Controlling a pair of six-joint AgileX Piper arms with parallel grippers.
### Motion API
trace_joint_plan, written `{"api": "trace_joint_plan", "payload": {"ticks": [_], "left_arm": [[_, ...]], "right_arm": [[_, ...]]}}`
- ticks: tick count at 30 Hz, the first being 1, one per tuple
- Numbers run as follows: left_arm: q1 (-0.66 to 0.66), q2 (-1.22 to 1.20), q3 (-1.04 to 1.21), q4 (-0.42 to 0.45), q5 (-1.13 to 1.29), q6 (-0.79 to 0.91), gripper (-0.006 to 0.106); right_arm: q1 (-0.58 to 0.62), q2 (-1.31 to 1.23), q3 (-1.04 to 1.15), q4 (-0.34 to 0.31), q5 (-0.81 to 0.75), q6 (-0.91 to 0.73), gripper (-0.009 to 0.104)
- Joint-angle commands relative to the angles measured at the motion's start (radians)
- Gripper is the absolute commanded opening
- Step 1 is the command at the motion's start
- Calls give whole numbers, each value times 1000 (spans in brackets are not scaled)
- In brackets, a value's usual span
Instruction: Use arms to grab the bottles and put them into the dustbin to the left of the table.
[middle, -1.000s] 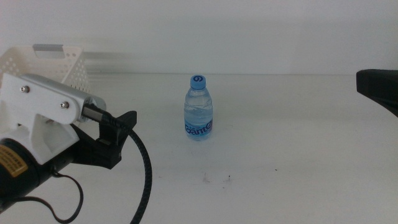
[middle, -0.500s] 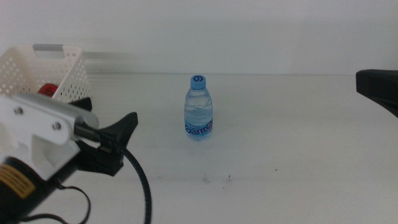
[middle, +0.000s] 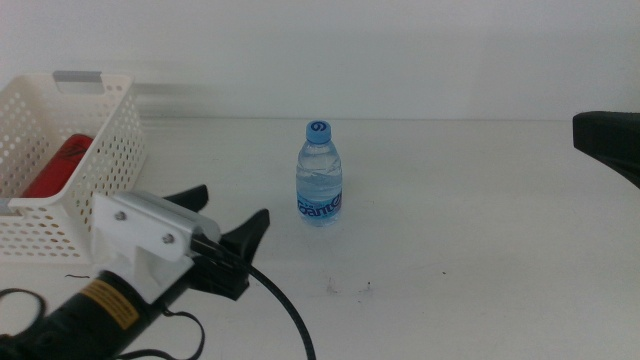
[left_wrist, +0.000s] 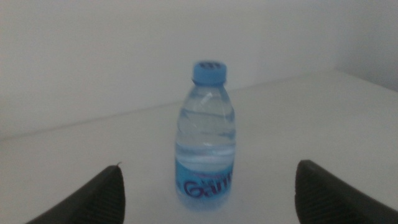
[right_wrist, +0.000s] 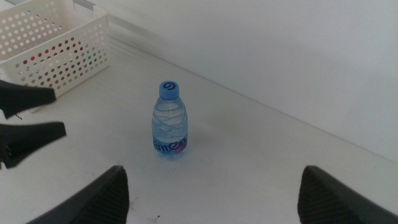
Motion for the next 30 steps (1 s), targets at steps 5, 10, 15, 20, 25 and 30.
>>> {"api": "trace_joint_plan", "payload": {"ticks": [5,10,15,20,25,30], "left_arm": [[0,169,5,45,-164,-31,94],[0,292,3,55,-237,-29,94],[0,370,-13,71,-261,-29,94],[0,378,-21,75,-261,-29,94],[0,378,-24,78,-261,-29,94],[0,378,-34,86,-261,-29,94]], "right_arm": [[-9,-3,-8,1,-6,-8,85],[-9,-3,-8,1,-6,-8,85],[-9,-3,-8,1,-6,-8,85],[-9,-3,-8,1,-6,-8,85],[-9,-3,-8,1,-6,-8,85],[-9,-3,-8,1,-6,-8,85]]}}
